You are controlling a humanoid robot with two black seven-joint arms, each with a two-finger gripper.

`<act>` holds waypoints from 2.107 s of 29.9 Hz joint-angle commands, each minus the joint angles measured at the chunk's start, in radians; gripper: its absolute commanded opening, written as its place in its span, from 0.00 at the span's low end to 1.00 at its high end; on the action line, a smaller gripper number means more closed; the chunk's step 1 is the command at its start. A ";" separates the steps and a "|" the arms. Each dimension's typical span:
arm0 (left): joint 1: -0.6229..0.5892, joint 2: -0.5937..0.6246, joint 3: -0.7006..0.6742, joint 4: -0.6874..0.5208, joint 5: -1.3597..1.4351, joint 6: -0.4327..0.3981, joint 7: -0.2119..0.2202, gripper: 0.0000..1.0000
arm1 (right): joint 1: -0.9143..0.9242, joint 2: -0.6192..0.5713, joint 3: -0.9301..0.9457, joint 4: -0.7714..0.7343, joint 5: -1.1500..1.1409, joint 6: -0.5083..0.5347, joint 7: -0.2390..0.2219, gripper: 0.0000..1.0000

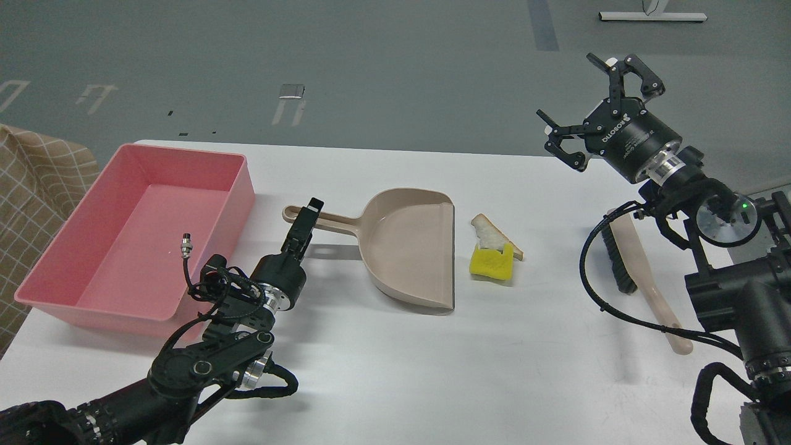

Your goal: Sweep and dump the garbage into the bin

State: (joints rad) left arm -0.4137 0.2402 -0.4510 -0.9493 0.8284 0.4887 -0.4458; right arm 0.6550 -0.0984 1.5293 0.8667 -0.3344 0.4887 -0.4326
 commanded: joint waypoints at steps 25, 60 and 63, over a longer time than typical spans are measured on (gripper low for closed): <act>-0.025 -0.009 0.015 0.018 0.000 0.000 0.006 0.35 | 0.003 0.002 0.000 -0.002 0.000 0.000 0.000 1.00; -0.074 -0.006 0.090 0.014 -0.012 0.000 0.006 0.00 | 0.009 -0.004 -0.001 0.000 0.000 0.000 -0.005 1.00; -0.076 -0.001 0.090 0.015 -0.012 0.000 0.006 0.00 | 0.015 -0.009 -0.067 0.002 -0.017 0.000 -0.011 1.00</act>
State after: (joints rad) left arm -0.4877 0.2349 -0.3605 -0.9348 0.8161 0.4883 -0.4403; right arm 0.6663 -0.1043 1.5242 0.8661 -0.3359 0.4887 -0.4395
